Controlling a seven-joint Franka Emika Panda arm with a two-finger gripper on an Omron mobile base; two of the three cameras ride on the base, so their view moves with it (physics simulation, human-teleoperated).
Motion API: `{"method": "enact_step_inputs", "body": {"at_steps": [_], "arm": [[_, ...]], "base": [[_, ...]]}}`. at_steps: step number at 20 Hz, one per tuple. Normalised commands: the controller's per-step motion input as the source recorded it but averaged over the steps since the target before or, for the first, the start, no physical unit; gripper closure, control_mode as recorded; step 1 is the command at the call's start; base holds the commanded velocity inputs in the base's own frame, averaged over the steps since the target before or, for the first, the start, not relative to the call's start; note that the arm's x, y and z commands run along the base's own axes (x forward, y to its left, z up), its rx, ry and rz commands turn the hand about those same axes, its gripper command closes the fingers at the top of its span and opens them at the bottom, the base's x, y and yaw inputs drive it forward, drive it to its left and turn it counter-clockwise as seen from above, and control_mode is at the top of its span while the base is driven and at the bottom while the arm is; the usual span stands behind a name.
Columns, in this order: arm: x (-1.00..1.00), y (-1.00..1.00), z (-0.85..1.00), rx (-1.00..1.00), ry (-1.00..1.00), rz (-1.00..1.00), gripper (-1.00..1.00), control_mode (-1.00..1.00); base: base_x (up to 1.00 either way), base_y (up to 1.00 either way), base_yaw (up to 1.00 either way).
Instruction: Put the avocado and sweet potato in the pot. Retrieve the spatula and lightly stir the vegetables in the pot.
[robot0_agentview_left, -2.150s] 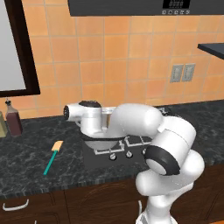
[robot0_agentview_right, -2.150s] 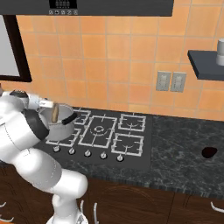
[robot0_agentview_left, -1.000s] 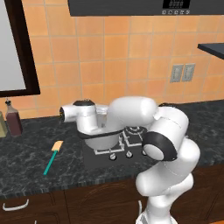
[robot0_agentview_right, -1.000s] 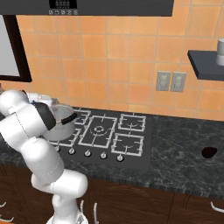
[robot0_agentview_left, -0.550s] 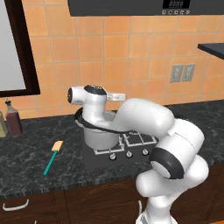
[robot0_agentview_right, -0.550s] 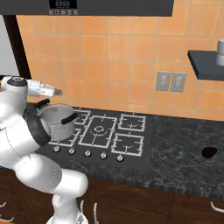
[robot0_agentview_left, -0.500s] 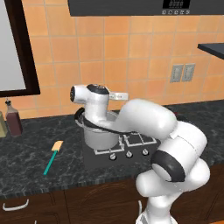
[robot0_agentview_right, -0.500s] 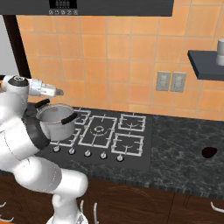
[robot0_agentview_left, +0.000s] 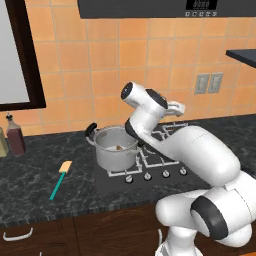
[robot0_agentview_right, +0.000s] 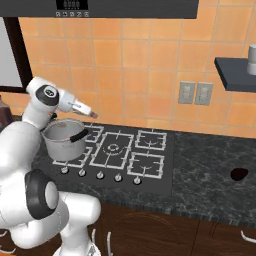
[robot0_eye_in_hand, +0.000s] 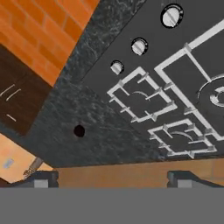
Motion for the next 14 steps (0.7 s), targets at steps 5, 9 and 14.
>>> {"method": "enact_step_inputs", "body": {"at_steps": [5, 9, 14], "arm": [[-0.11, -1.0, -0.32, 0.27, 0.25, -0.01, -1.0, -1.0], [0.01, -1.0, -0.53, 0.08, 0.07, -0.01, -1.0, -1.0], [0.15, -1.0, -0.47, 0.19, 0.06, -0.11, -1.0, -1.0]], "base": [[0.0, 0.0, 0.0], [0.0, 0.0, 0.0], [0.0, 0.0, 0.0]]}}
